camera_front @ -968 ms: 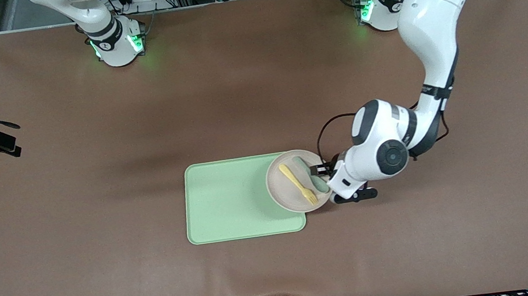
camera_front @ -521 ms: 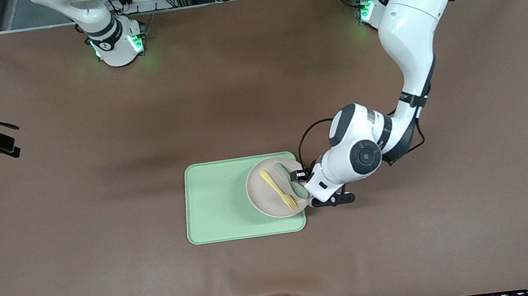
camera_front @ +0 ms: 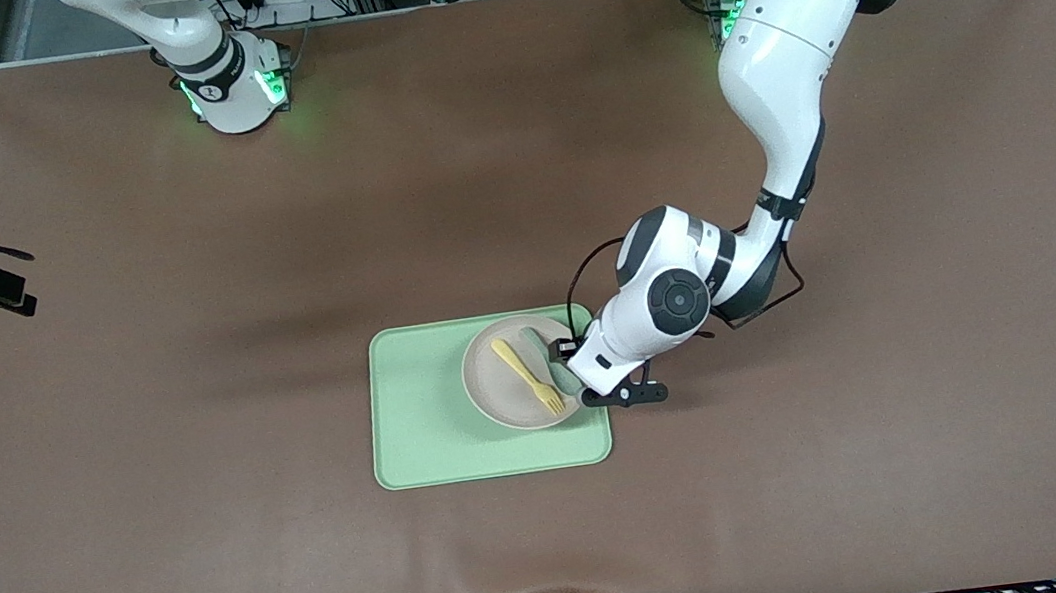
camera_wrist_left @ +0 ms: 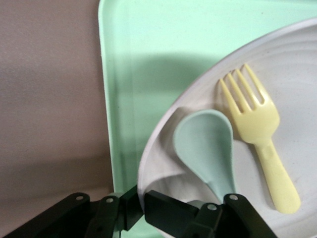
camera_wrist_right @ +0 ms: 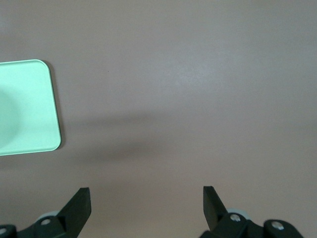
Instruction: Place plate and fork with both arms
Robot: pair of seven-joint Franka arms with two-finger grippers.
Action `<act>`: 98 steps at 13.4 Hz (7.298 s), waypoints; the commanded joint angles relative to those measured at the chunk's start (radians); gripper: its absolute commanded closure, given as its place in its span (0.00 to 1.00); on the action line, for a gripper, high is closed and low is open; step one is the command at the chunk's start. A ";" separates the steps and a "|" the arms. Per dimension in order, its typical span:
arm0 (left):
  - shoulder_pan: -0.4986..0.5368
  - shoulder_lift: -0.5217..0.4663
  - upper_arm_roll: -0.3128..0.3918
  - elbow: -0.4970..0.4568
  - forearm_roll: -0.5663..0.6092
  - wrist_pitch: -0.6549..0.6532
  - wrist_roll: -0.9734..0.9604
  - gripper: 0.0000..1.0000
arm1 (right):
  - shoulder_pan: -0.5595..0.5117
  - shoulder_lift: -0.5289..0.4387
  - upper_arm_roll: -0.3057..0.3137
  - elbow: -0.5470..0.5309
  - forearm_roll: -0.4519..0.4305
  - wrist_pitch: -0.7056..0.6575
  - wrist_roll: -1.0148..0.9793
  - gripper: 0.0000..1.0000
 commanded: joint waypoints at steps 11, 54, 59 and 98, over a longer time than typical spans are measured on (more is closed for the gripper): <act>-0.051 0.071 0.021 0.027 -0.008 0.110 0.099 0.97 | -0.015 -0.004 0.009 -0.006 -0.005 -0.008 -0.008 0.00; 0.663 -0.977 0.037 -0.065 0.113 -1.070 0.542 0.00 | 0.607 0.788 0.016 0.302 0.134 0.733 0.070 0.21; 0.317 -0.976 0.359 -0.063 0.136 -1.070 0.531 0.00 | 0.663 0.838 0.010 0.301 0.097 0.767 0.081 0.34; 0.438 -0.849 0.176 -0.152 0.108 -0.812 0.450 0.00 | 0.522 0.780 0.012 0.290 0.097 0.690 0.320 1.00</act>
